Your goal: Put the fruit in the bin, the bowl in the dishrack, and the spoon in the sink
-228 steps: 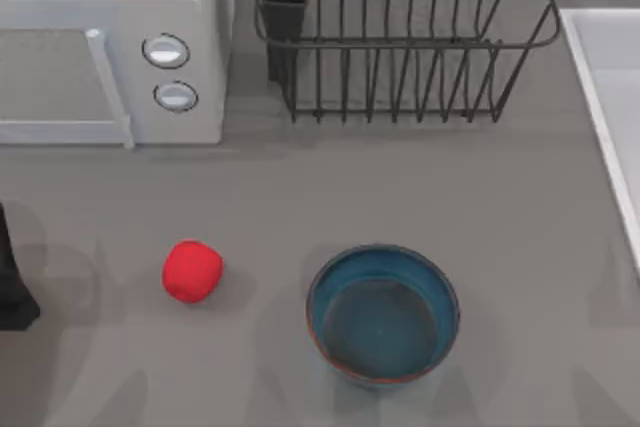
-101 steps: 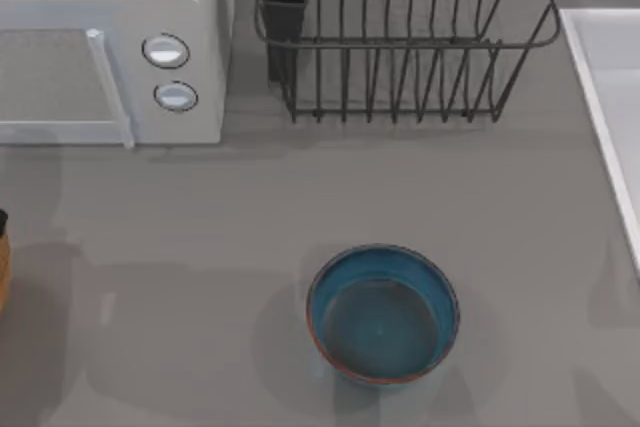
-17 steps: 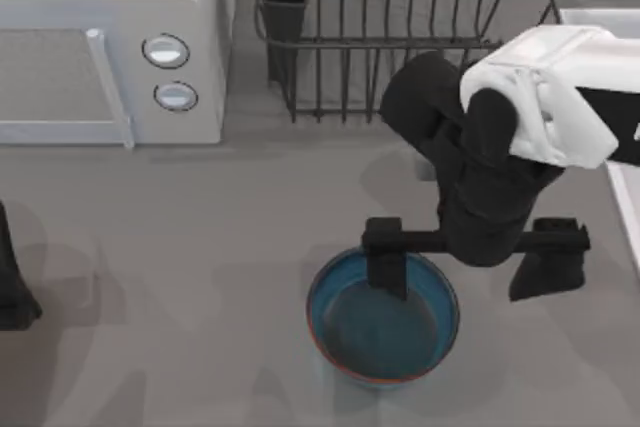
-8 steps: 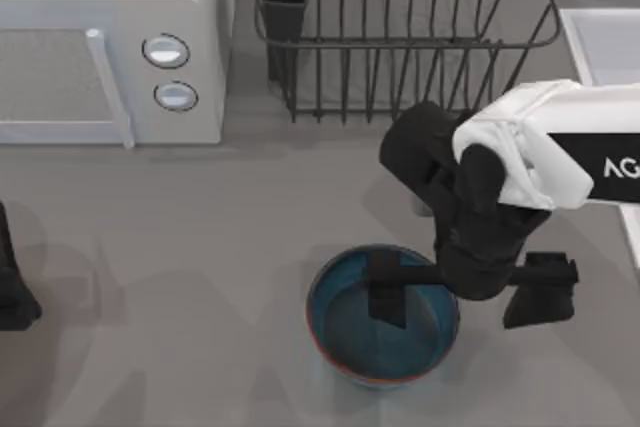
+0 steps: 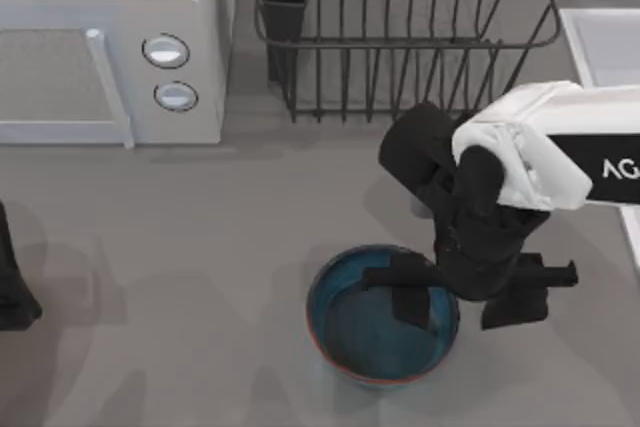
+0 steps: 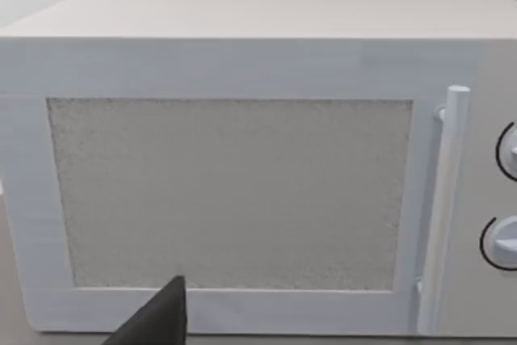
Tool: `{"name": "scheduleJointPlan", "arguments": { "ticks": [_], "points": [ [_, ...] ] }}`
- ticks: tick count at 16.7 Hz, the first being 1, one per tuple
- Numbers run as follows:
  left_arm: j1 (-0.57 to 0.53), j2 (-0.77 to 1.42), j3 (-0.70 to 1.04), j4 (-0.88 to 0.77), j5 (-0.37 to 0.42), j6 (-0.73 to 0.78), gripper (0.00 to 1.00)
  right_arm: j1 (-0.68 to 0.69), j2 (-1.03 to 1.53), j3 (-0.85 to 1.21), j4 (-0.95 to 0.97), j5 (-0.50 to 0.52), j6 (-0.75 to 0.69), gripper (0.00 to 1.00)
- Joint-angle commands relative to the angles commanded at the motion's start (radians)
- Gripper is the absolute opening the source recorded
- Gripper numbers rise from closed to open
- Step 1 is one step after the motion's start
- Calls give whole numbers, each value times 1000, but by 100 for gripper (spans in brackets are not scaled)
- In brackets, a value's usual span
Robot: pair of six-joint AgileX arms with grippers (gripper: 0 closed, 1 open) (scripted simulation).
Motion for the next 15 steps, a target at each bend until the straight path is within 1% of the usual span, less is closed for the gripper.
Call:
{"name": "scheduleJointPlan", "arguments": {
  "ticks": [5, 6, 15],
  "points": [
    [0, 0, 0, 0, 0, 0, 100, 0, 0, 0, 0, 0, 0, 2],
    [0, 0, 0, 0, 0, 0, 100, 0, 0, 0, 0, 0, 0, 0],
    [0, 0, 0, 0, 0, 0, 100, 0, -2, 3, -4, 0, 0, 0]
  ]
}}
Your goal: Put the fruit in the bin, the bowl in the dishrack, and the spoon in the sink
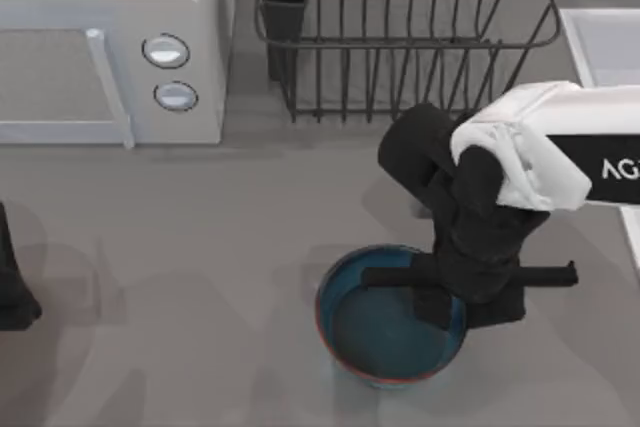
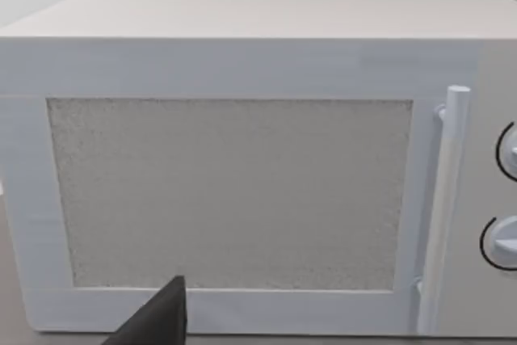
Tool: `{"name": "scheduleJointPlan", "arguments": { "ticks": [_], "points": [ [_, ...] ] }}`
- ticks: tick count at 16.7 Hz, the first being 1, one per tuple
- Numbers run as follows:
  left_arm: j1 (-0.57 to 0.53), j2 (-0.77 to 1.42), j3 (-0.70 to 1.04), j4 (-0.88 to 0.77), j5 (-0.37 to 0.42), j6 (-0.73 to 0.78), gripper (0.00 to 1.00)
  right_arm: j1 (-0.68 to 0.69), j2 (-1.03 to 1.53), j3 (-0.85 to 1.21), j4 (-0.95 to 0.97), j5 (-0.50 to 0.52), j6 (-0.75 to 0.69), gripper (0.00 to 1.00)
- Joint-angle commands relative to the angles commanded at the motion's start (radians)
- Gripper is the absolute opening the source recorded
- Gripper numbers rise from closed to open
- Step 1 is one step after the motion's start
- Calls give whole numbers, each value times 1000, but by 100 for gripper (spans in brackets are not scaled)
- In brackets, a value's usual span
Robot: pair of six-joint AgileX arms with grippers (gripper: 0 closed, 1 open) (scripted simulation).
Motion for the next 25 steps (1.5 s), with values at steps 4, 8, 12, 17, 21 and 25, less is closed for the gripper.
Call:
{"name": "scheduleJointPlan", "arguments": {
  "ticks": [4, 8, 12, 17, 21, 25],
  "points": [
    [0, 0, 0, 0, 0, 0, 100, 5, -25, 80, -112, 0, -3, 0],
    [0, 0, 0, 0, 0, 0, 100, 0, -82, 208, -301, 0, -2, 0],
    [0, 0, 0, 0, 0, 0, 100, -4, -113, 266, -378, 0, -4, 0],
    [0, 0, 0, 0, 0, 0, 100, 5, -113, 264, -364, 12, -11, 0],
    [0, 0, 0, 0, 0, 0, 100, 54, -151, 269, -219, 155, -97, 0],
    [0, 0, 0, 0, 0, 0, 100, 140, -228, 275, 77, 412, -252, 0]
  ]
}}
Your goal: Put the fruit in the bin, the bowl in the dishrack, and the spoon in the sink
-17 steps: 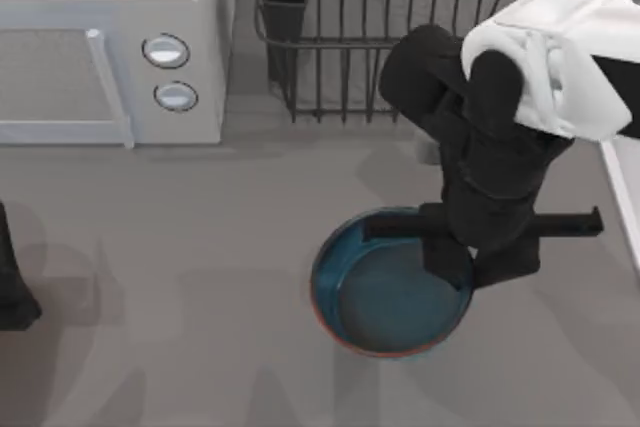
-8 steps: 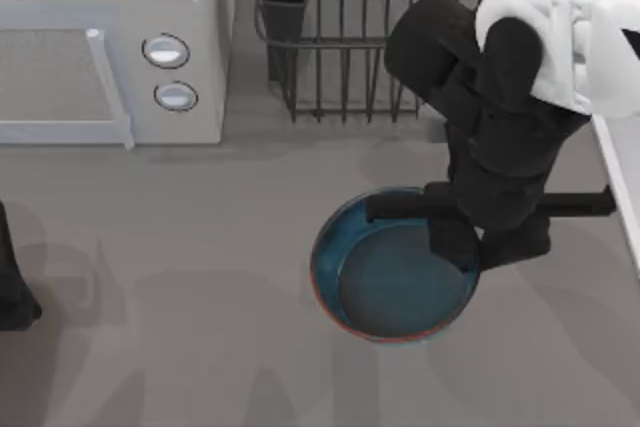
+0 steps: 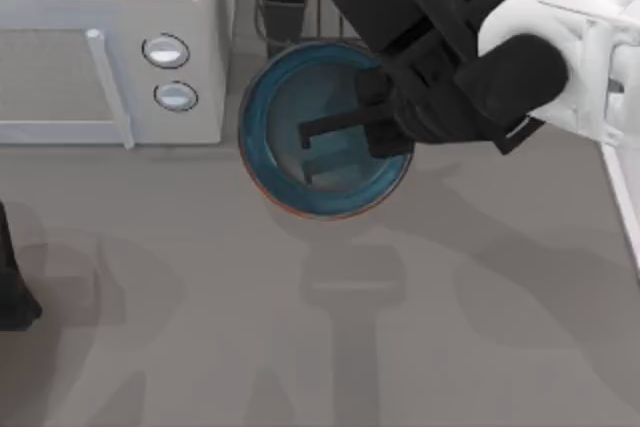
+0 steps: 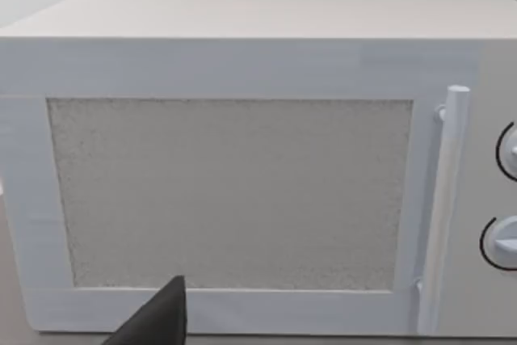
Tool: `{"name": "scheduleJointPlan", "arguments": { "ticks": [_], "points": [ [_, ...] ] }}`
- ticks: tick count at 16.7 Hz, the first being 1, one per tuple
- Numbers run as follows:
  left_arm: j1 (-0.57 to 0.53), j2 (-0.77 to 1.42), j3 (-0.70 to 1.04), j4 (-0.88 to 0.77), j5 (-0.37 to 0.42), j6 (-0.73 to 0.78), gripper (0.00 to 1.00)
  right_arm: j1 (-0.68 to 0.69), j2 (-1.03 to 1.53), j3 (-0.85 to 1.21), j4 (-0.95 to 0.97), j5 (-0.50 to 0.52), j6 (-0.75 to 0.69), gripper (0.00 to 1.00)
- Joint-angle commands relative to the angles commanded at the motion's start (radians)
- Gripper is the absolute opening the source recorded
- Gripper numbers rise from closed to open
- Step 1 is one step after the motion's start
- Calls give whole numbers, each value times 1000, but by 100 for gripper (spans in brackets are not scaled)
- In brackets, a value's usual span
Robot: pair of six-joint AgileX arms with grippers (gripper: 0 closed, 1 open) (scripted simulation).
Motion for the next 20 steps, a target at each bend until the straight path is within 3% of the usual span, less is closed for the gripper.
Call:
{"name": "scheduleJointPlan", "arguments": {
  "ticks": [6, 10, 15, 20],
  "points": [
    [0, 0, 0, 0, 0, 0, 100, 139, -152, -7, 514, 432, -269, 0],
    [0, 0, 0, 0, 0, 0, 100, 200, -229, -17, 706, 616, -394, 0],
    [0, 0, 0, 0, 0, 0, 100, 211, -244, -20, 738, 648, -419, 0],
    [0, 0, 0, 0, 0, 0, 100, 178, -184, -26, 798, 610, -419, 0]
  ]
}}
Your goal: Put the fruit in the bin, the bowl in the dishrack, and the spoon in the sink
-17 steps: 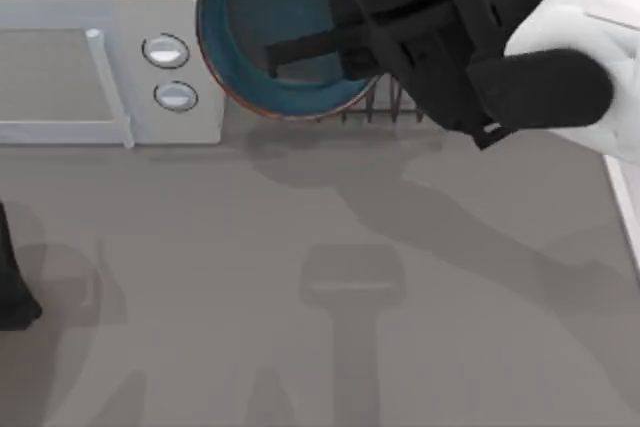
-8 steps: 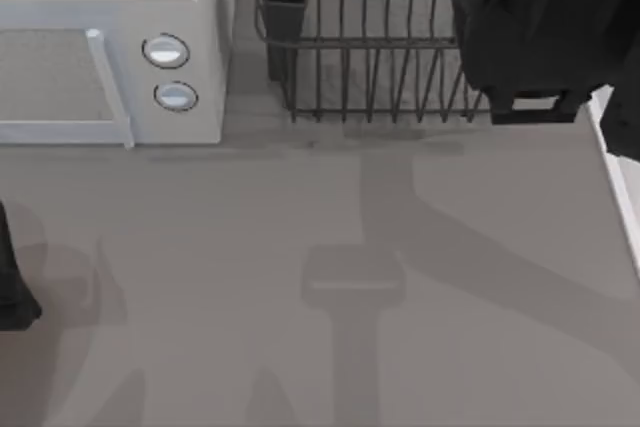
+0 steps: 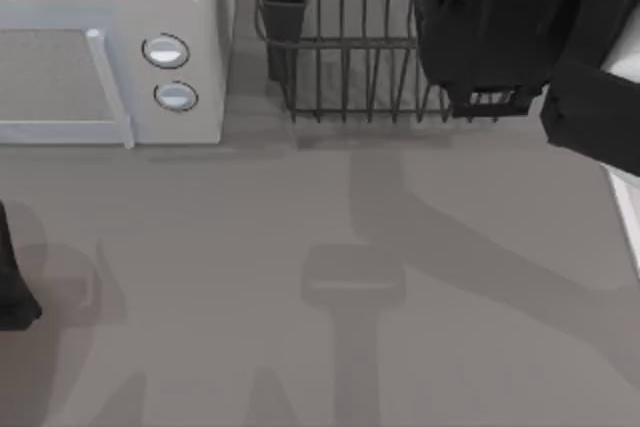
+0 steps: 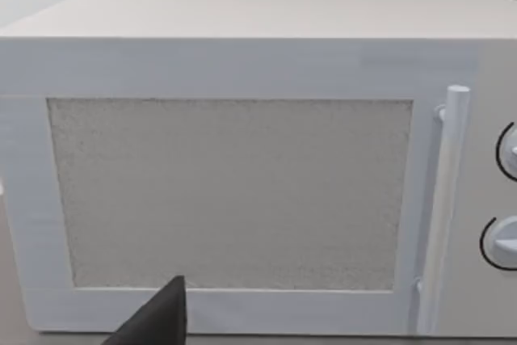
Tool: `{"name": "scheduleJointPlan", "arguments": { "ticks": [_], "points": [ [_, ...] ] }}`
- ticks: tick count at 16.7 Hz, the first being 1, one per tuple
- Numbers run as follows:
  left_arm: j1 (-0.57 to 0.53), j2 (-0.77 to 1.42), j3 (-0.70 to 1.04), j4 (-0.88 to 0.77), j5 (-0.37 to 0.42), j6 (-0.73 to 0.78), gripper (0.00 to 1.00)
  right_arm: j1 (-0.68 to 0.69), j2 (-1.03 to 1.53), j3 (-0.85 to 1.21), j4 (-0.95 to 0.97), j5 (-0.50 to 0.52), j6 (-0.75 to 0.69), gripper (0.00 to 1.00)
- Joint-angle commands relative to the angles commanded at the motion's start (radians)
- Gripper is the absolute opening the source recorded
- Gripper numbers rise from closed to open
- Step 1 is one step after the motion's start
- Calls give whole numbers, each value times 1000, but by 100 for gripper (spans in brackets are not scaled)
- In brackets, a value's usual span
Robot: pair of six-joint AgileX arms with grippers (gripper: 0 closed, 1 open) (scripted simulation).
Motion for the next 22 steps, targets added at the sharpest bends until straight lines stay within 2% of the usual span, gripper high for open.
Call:
{"name": "scheduleJointPlan", "arguments": {
  "ticks": [13, 20, 22],
  "points": [
    [0, 0, 0, 0, 0, 0, 100, -337, 497, -87, 607, -326, -11, 0],
    [0, 0, 0, 0, 0, 0, 100, -372, 543, -98, 665, -358, -13, 0],
    [0, 0, 0, 0, 0, 0, 100, -372, 543, -98, 665, -358, -13, 15]
  ]
}}
